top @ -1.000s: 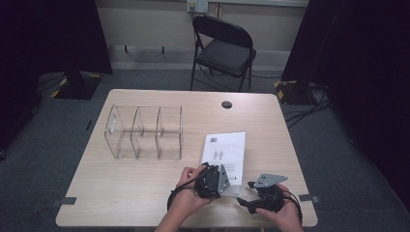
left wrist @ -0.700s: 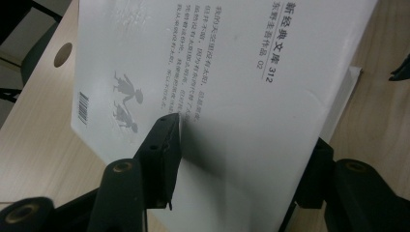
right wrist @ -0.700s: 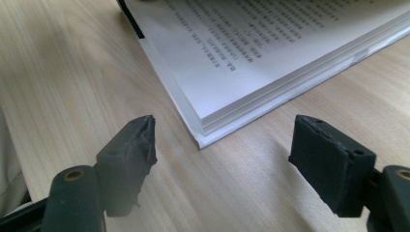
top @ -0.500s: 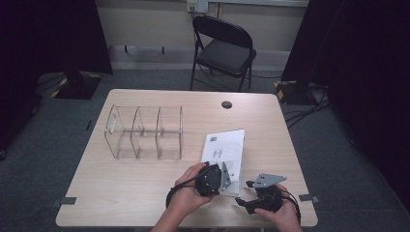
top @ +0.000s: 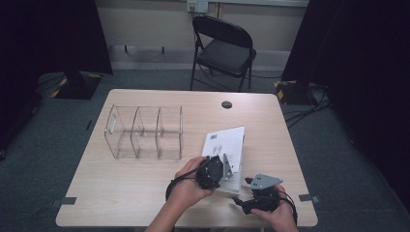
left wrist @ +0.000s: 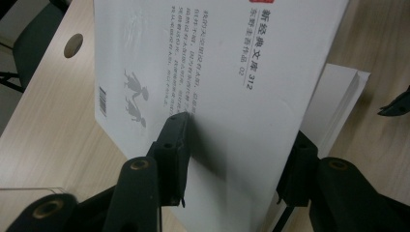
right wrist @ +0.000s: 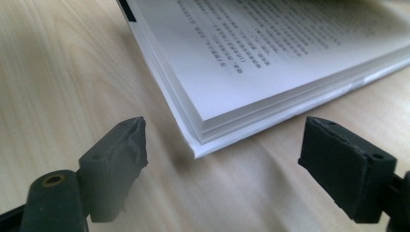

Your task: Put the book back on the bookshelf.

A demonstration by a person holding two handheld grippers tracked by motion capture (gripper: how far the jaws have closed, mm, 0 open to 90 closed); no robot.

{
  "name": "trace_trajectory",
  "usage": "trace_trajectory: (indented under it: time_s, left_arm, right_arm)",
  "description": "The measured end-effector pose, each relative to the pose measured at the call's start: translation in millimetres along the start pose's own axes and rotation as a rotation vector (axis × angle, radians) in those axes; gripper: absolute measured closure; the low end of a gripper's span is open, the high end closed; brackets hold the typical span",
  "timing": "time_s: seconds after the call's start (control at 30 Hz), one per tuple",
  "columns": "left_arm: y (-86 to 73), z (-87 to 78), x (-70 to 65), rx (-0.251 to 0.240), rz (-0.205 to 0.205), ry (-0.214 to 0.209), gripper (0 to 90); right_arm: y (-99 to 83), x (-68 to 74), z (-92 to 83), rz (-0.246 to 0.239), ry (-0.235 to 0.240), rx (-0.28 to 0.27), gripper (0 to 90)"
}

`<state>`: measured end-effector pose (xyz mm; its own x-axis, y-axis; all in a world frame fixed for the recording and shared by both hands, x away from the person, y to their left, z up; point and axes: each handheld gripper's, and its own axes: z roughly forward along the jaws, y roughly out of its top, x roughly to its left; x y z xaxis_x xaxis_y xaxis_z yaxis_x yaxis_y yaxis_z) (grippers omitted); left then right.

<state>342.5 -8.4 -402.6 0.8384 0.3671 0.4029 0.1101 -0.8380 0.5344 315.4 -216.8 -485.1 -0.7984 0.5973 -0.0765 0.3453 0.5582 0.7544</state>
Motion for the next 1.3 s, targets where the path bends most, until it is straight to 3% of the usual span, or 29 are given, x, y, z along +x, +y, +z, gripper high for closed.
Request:
trace_trajectory:
  time_s: [0.3,0.43,0.77,1.03,1.3]
  left_arm:
    - [7.0,-1.3,4.4,0.034,0.005,-0.016,54.6]
    - [9.5,-2.8,4.2,0.041,-0.001,-0.014,55.0]
    - [18.2,-13.9,-0.4,0.058,-0.004,-0.034,56.2]
    - [19.5,-16.2,2.9,0.073,-0.015,-0.047,56.6]
    - [19.3,-16.2,3.9,0.069,-0.020,-0.052,56.5]
  right_arm:
    - [7.0,2.9,7.0,-0.118,-0.054,-0.034,15.9]
    - [8.2,5.4,9.5,-0.148,-0.060,-0.033,16.2]
    - [10.3,7.6,5.1,-0.166,-0.065,-0.055,17.7]
    - [13.4,12.7,4.1,-0.238,-0.115,-0.060,16.8]
    - [11.8,10.9,4.5,-0.220,-0.104,-0.057,17.1]
